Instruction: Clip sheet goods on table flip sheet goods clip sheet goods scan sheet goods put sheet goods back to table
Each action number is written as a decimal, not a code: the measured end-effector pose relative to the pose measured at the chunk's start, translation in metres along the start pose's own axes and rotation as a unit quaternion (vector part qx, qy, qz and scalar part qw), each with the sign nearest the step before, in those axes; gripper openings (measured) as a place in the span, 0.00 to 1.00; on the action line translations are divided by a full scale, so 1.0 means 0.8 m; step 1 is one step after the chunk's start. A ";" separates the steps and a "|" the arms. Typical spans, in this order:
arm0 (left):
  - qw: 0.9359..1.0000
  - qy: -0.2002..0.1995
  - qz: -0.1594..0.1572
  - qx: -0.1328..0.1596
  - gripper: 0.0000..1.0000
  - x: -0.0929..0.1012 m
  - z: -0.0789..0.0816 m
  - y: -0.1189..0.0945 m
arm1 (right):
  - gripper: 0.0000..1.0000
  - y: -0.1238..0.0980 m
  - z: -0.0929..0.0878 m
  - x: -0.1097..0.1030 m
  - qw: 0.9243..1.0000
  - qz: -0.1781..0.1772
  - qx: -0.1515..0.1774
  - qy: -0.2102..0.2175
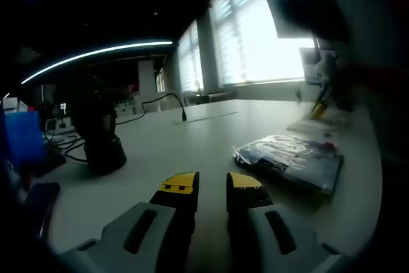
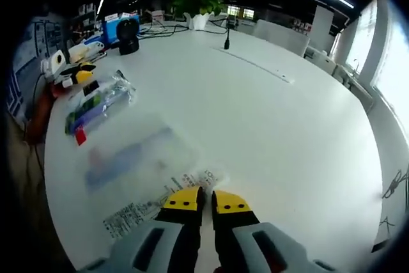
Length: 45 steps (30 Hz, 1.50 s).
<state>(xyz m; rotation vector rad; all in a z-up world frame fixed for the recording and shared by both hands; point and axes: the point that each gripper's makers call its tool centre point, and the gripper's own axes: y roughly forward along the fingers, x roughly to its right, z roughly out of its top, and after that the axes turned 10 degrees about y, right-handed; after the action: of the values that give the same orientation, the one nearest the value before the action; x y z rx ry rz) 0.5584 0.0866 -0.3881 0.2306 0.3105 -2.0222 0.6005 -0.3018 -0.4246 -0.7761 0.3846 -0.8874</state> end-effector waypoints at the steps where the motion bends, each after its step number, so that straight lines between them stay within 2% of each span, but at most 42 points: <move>1: 1.000 0.000 0.000 0.000 0.10 0.000 0.000 0.000 | 0.02 0.000 0.000 0.000 1.000 -0.001 -0.001 -0.004; 7: 1.000 0.000 0.000 0.000 0.10 0.000 0.000 0.000 | 0.00 0.001 0.001 -0.002 1.000 -0.002 0.002 -0.019; 21: 1.000 -0.001 0.000 0.000 0.10 0.000 0.000 0.000 | 0.00 0.000 0.000 0.000 1.000 0.001 0.014 -0.002; 45: 1.000 0.000 0.000 0.000 0.10 0.000 0.000 0.000 | 0.00 0.000 0.000 0.000 1.000 -0.013 0.014 -0.008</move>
<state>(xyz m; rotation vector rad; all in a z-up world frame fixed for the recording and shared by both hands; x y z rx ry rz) 0.5583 0.0870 -0.3884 0.2309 0.3110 -2.0227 0.6003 -0.3016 -0.4248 -0.7638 0.3487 -0.9092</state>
